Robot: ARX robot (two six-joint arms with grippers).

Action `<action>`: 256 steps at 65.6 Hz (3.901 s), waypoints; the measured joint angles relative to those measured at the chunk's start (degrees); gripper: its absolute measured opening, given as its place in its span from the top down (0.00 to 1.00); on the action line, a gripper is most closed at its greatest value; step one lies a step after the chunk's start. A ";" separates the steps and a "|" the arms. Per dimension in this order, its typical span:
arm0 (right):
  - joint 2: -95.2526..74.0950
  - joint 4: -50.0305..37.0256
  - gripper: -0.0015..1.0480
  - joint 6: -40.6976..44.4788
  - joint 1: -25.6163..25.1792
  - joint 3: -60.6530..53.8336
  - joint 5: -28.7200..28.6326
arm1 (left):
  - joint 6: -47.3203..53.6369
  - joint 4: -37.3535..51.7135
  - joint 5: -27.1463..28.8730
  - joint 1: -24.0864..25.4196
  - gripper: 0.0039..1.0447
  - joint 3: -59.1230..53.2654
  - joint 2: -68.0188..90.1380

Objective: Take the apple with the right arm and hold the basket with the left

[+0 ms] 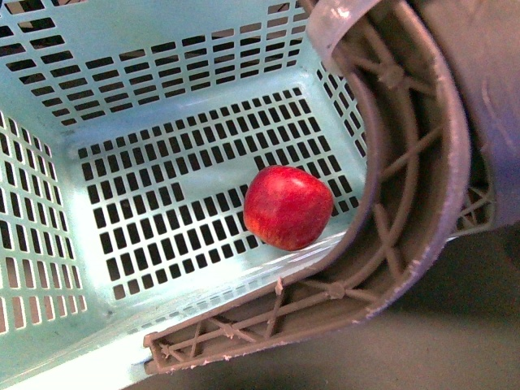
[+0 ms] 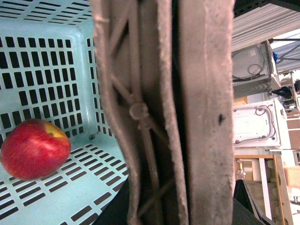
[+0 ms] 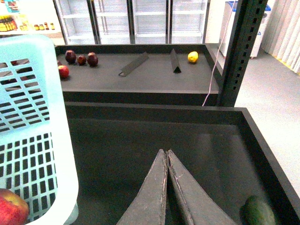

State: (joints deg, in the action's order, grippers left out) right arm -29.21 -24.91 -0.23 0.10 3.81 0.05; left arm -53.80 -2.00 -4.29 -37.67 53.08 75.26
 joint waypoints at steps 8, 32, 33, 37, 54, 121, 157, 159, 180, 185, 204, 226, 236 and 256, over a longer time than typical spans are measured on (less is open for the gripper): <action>3.02 2.05 0.98 0.00 0.00 -0.98 0.00 | 0.00 0.00 0.02 0.00 0.85 0.00 0.00; 10.03 5.68 0.98 0.04 -0.02 -2.82 -0.04 | 0.00 0.00 0.04 0.00 0.85 0.00 0.00; 10.56 6.12 0.98 0.04 -0.02 -2.82 -0.04 | 0.00 0.00 0.07 0.00 0.85 0.00 0.00; 12.04 7.61 0.98 0.04 -0.02 -2.82 -0.04 | 0.02 0.00 0.04 0.00 0.85 0.00 0.00; 16.52 12.15 0.98 0.07 -0.02 -2.82 -0.02 | -0.02 0.00 -0.02 0.00 0.85 0.00 0.00; 28.83 24.79 0.28 0.09 -0.02 -2.80 0.00 | 0.00 0.00 -0.02 0.00 0.85 0.00 -0.07; 28.89 24.81 0.08 0.07 -0.02 -2.80 -0.04 | -14.99 -5.86 26.82 -2.23 0.85 1.60 0.04; 28.94 24.81 0.08 0.07 -0.02 -2.80 0.00 | -17.53 -5.86 29.20 -1.81 0.85 1.55 -0.09; 28.94 24.81 0.08 0.07 -0.02 -2.80 -0.09 | -32.85 -2.60 27.06 13.53 0.85 -7.43 -4.83; 28.94 24.81 0.08 0.07 -0.02 -2.80 -0.04 | -35.23 -1.31 25.86 17.33 0.85 -8.98 -4.20; 28.94 24.81 0.08 0.07 -0.02 -2.80 -0.07 | -35.82 4.24 22.86 27.65 0.85 -9.90 5.68; 28.94 24.83 0.08 0.07 -0.02 -2.80 -0.04 | -35.15 8.85 19.50 30.21 0.85 -6.38 18.25; 28.94 24.81 0.08 0.07 -0.02 -2.80 -0.04 | -34.34 10.95 18.67 30.32 0.85 -6.45 20.31; 28.94 24.81 0.08 0.07 -0.02 -2.80 -0.04 | -34.51 13.68 17.57 30.21 0.63 -11.17 19.85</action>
State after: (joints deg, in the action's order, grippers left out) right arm -0.27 -0.10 -0.16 0.08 1.02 0.01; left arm -88.31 11.68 13.28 -7.46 41.91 95.11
